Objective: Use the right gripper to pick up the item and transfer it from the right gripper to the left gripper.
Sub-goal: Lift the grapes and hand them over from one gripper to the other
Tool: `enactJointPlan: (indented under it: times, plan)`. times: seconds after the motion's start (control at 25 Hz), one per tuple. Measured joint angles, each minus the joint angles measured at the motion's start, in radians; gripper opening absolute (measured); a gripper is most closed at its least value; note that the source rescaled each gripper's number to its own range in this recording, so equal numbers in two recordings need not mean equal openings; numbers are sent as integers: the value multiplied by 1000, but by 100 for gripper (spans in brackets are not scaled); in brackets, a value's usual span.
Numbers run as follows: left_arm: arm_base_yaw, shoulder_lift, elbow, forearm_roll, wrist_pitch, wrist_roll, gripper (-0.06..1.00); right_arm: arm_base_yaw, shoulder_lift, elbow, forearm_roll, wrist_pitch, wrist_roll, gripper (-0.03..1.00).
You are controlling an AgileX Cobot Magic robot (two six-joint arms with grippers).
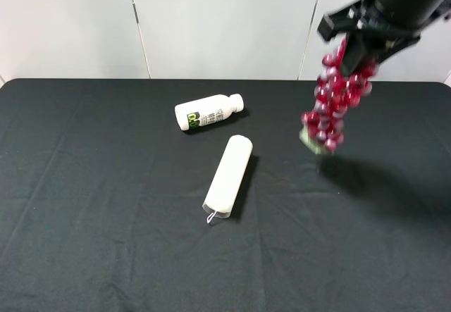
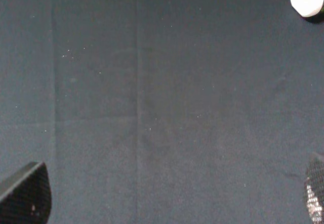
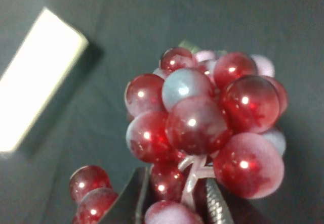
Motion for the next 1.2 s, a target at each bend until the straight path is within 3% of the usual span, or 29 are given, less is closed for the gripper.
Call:
enactJointPlan:
  times: [0.24, 0.8, 1.0, 1.2]
  plan:
    - [0, 0, 0, 0, 0, 0, 100, 41, -40, -27, 0, 3, -3, 0]
    - [0, 0, 0, 1, -1, 1, 100, 296, -60, -27, 9, 7, -54, 0]
    - [0, 0, 0, 1, -1, 1, 100, 352, -60, -27, 9, 7, -138, 0]
    - [0, 0, 0, -8, -1, 16, 100, 357, -60, -27, 21, 9, -296, 0]
